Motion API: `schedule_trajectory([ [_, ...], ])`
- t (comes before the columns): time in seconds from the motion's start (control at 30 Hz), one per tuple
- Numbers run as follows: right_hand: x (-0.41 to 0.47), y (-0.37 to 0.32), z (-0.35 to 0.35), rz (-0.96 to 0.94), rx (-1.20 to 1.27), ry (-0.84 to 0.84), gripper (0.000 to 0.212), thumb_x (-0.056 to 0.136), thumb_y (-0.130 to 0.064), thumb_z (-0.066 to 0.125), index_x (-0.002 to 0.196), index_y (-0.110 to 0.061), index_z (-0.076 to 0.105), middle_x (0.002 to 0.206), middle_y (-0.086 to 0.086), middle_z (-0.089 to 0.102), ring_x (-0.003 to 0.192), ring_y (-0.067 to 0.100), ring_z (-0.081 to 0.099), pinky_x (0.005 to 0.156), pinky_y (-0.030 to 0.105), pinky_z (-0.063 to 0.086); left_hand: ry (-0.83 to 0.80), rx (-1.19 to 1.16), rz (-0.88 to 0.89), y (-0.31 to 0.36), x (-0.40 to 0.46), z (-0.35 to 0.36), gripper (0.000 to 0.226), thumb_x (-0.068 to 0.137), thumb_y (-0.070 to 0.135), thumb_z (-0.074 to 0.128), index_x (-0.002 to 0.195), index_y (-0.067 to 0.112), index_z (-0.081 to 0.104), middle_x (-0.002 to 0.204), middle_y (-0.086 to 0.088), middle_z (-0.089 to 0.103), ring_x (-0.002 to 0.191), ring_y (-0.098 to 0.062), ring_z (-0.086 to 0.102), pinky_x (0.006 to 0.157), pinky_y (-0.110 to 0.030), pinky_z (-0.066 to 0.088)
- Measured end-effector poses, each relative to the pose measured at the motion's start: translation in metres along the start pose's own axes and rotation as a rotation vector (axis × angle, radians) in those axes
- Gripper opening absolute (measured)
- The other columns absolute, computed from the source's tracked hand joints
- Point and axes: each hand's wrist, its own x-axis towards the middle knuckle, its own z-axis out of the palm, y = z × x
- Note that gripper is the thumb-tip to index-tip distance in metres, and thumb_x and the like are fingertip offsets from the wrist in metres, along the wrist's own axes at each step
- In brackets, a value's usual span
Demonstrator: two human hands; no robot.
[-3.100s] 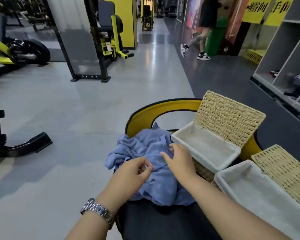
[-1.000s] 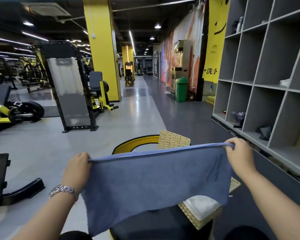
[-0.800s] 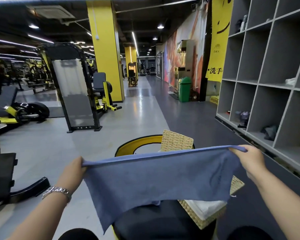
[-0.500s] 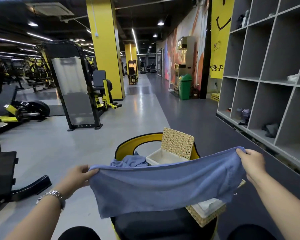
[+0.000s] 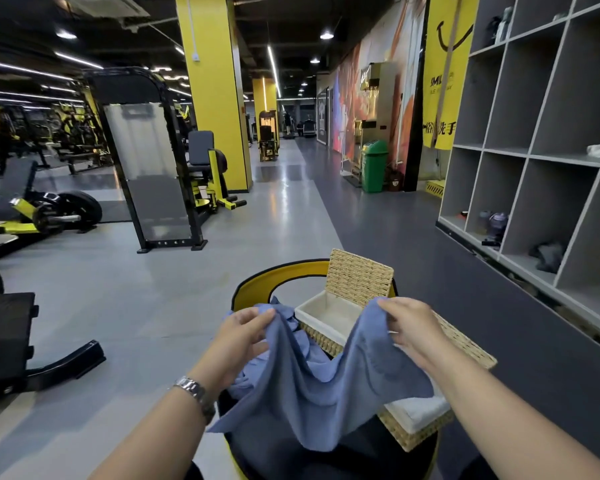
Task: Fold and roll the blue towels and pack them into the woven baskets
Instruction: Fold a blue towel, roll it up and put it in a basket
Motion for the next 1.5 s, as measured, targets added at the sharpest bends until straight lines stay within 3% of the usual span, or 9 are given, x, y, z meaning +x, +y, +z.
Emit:
schedule_trajectory([
  [0.1, -0.015, -0.003, 0.033, 0.006, 0.037, -0.175, 0.011, 0.091, -0.013, 0.06, 0.092, -0.005, 0.068, 0.075, 0.009, 0.068, 0.06, 0.019, 0.064, 0.053, 0.027, 0.049, -0.084, 0.026, 0.009, -0.001, -0.002, 0.03, 0.035, 0.076, 0.038, 0.073, 0.09, 0.007, 0.063, 0.09, -0.018, 0.055, 0.086, -0.03, 0.051, 0.084, -0.043, 0.047],
  [0.27, -0.023, -0.001, 0.061, -0.086, -0.006, -0.293, 0.018, 0.091, -0.016, 0.06, 0.092, -0.002, 0.072, 0.097, 0.024, 0.07, 0.089, 0.031, 0.069, 0.079, 0.041, 0.056, -0.14, 0.043, 0.042, -0.003, -0.003, 0.062, 0.016, 0.092, 0.019, 0.06, 0.081, 0.008, 0.063, 0.073, -0.011, 0.056, 0.066, -0.011, 0.057, 0.066, -0.023, 0.053],
  [0.37, -0.024, -0.001, 0.059, -0.099, 0.0, -0.338, 0.025, 0.091, -0.026, 0.06, 0.096, -0.006, 0.073, 0.099, 0.018, 0.072, 0.097, 0.033, 0.068, 0.09, 0.046, 0.053, -0.186, -0.023, 0.03, -0.005, -0.001, 0.063, 0.022, 0.098, 0.019, 0.05, 0.097, 0.006, 0.067, 0.089, -0.012, 0.071, 0.084, -0.018, 0.069, 0.073, -0.026, 0.056],
  [0.47, -0.025, 0.002, 0.055, -0.124, -0.012, -0.382, 0.022, 0.088, -0.025, 0.065, 0.099, -0.007, 0.073, 0.1, 0.015, 0.073, 0.098, 0.03, 0.069, 0.091, 0.044, 0.053, -0.254, -0.049, -0.005, -0.006, -0.001, 0.061, 0.031, 0.102, 0.017, 0.038, 0.118, 0.004, 0.062, 0.113, -0.015, 0.069, 0.106, -0.028, 0.066, 0.083, -0.028, 0.056],
  [0.63, -0.024, 0.008, 0.055, -0.166, -0.061, -0.309, 0.013, 0.085, -0.009, 0.066, 0.096, -0.008, 0.074, 0.092, 0.012, 0.075, 0.091, 0.027, 0.071, 0.087, 0.041, 0.055, -0.239, 0.015, 0.003, -0.012, -0.001, 0.06, 0.027, 0.101, 0.008, 0.037, 0.107, 0.011, 0.064, 0.091, -0.004, 0.073, 0.083, -0.017, 0.07, 0.077, -0.028, 0.057],
  [1.03, -0.034, 0.002, 0.072, -0.366, -0.436, -0.282, 0.027, 0.073, -0.018, 0.078, 0.097, -0.012, 0.069, 0.09, 0.002, 0.073, 0.083, 0.01, 0.066, 0.074, 0.023, 0.053, -0.022, 0.273, 0.206, -0.024, 0.003, 0.054, 0.016, 0.084, 0.005, 0.066, 0.099, 0.01, 0.063, 0.093, -0.013, 0.069, 0.074, -0.014, 0.068, 0.065, -0.025, 0.057],
  [1.23, -0.026, -0.009, 0.065, -0.479, -0.435, -0.21, 0.012, 0.084, -0.018, 0.066, 0.095, -0.014, 0.07, 0.091, 0.006, 0.072, 0.09, 0.02, 0.067, 0.079, 0.038, 0.055, -0.087, 0.649, 0.405, -0.035, 0.007, 0.029, 0.035, 0.083, 0.024, 0.071, 0.111, 0.034, 0.054, 0.111, 0.027, 0.057, 0.104, 0.009, 0.051, 0.086, -0.009, 0.04],
  [1.4, -0.021, -0.033, 0.052, -0.485, -0.239, -0.236, 0.014, 0.089, -0.009, 0.061, 0.091, -0.02, 0.069, 0.085, -0.008, 0.072, 0.083, 0.004, 0.066, 0.073, 0.018, 0.05, -0.259, 0.893, 0.3, -0.067, 0.014, 0.004, 0.03, 0.087, 0.034, 0.059, 0.117, 0.03, 0.059, 0.119, 0.012, 0.058, 0.112, -0.003, 0.051, 0.097, -0.03, 0.042],
  [1.5, -0.018, -0.044, 0.043, -0.477, -0.145, -0.208, 0.019, 0.09, -0.004, 0.059, 0.09, -0.021, 0.068, 0.082, -0.01, 0.074, 0.081, 0.001, 0.066, 0.071, 0.015, 0.049, -0.289, 1.108, 0.265, -0.076, 0.014, -0.005, 0.016, 0.079, 0.052, 0.057, 0.089, 0.04, 0.058, 0.102, 0.015, 0.053, 0.1, -0.01, 0.052, 0.088, -0.039, 0.046],
])
